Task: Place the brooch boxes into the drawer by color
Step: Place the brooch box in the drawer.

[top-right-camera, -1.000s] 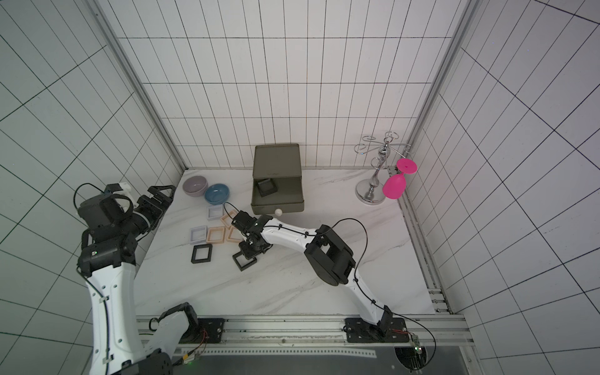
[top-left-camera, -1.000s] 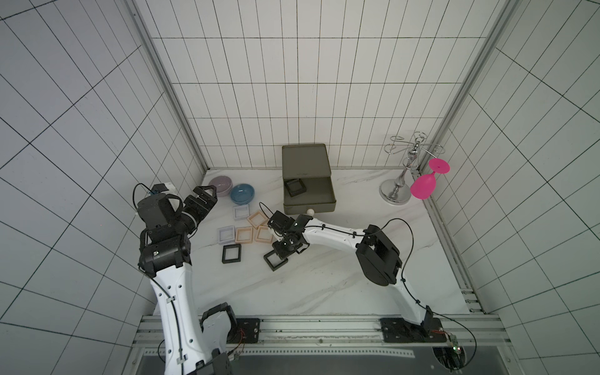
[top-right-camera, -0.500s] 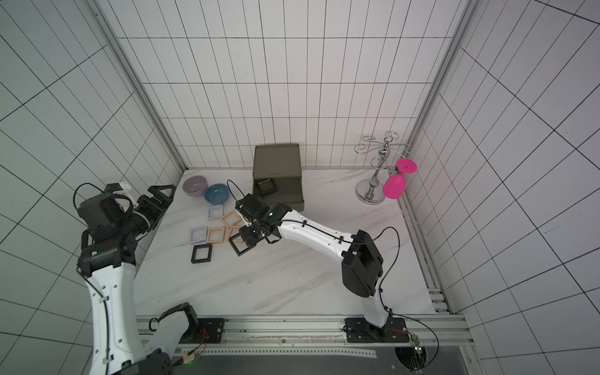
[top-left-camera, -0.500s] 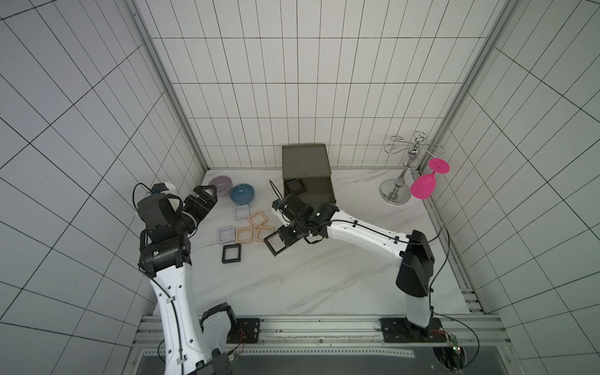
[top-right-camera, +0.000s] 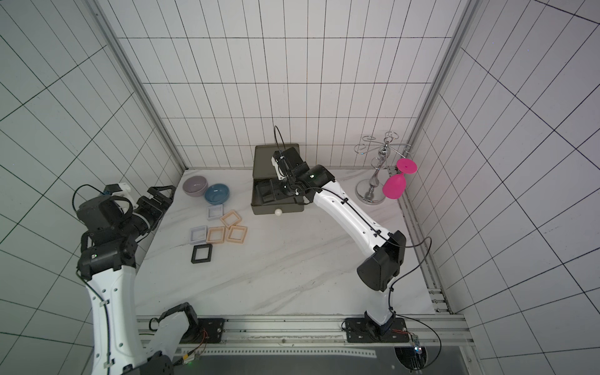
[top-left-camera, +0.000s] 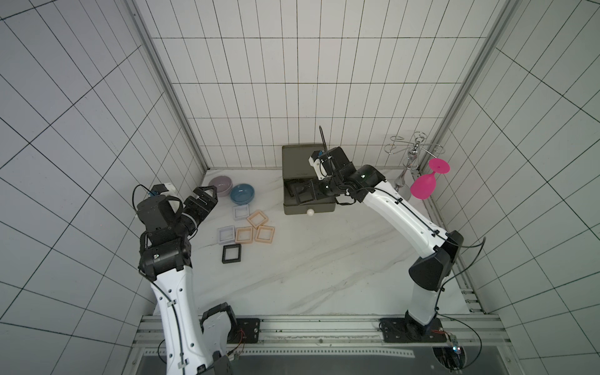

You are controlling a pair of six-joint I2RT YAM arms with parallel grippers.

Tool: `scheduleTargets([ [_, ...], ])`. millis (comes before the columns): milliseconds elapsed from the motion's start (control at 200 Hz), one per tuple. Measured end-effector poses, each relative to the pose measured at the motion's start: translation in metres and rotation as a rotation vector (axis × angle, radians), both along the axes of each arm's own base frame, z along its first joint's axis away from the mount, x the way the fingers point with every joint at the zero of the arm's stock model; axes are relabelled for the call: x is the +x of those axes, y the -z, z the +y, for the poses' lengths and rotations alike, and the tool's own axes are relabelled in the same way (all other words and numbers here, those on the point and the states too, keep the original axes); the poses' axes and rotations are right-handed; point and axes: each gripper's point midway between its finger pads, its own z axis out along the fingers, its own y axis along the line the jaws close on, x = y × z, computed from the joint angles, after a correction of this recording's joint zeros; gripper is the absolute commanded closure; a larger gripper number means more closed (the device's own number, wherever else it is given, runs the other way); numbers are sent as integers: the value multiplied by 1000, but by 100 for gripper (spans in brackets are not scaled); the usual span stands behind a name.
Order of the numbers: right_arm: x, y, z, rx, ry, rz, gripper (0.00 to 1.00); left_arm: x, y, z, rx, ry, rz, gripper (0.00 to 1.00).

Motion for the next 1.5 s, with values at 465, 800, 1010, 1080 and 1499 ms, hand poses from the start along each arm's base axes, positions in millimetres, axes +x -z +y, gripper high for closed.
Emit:
scheduleTargets([
  [465, 42, 66, -21, -215, 30, 119, 93, 3, 1, 0, -2, 5, 2, 2],
  [800, 52, 82, -33, -291, 49, 129, 89, 4, 3, -1, 1, 11, 3, 1],
  [1010, 56, 84, -41, -325, 61, 117, 70, 4, 4, -1, 2, 12, 4, 1],
  [1080, 57, 84, -42, -328, 59, 116, 70, 4, 4, -1, 3, 13, 5, 1],
  [1499, 30, 51, -3, -247, -66, -8, 42, 9, -5, 13, 100, -17, 44, 1],
])
